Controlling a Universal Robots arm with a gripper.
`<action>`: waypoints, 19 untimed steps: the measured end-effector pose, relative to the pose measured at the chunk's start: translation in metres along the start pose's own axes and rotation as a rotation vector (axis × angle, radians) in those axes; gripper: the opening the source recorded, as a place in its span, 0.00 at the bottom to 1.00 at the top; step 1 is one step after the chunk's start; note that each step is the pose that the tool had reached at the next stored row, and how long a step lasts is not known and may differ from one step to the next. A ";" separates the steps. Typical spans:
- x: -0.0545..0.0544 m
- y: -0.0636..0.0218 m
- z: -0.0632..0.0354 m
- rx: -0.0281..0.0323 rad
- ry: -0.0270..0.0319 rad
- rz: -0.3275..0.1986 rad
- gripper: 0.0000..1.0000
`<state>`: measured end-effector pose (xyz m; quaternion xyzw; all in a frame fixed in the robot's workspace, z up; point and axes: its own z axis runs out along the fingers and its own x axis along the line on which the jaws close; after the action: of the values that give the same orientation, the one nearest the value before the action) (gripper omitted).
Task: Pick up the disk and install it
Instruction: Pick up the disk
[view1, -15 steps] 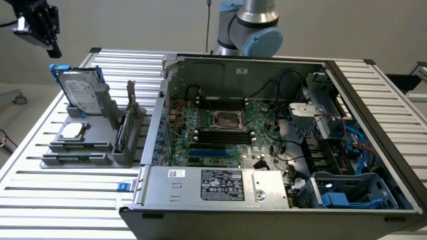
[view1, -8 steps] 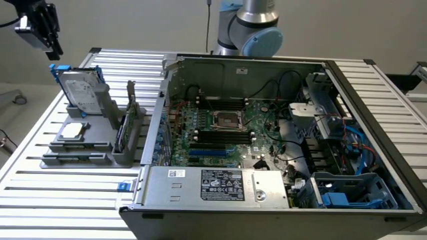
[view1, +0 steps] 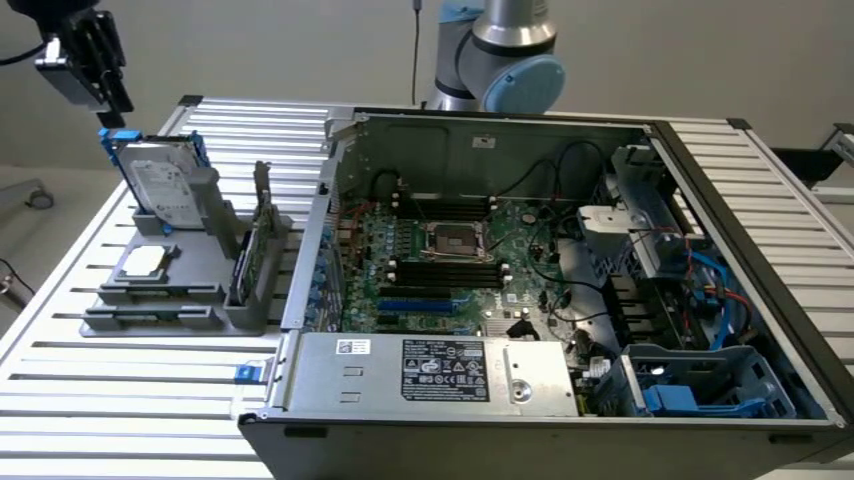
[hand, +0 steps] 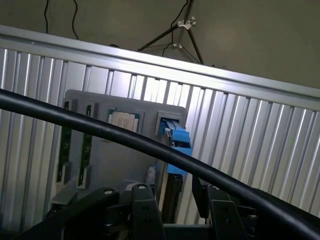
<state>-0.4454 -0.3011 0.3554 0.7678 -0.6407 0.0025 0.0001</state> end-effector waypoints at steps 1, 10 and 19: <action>0.000 0.0005 0.0015 0.0012 0.0002 0.005 0.42; -0.001 0.0047 0.0163 0.0029 0.0007 0.073 0.42; -0.002 0.0056 0.0216 0.0109 -0.0028 0.096 0.44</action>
<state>-0.4513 -0.3000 0.3338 0.7363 -0.6766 0.0049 -0.0051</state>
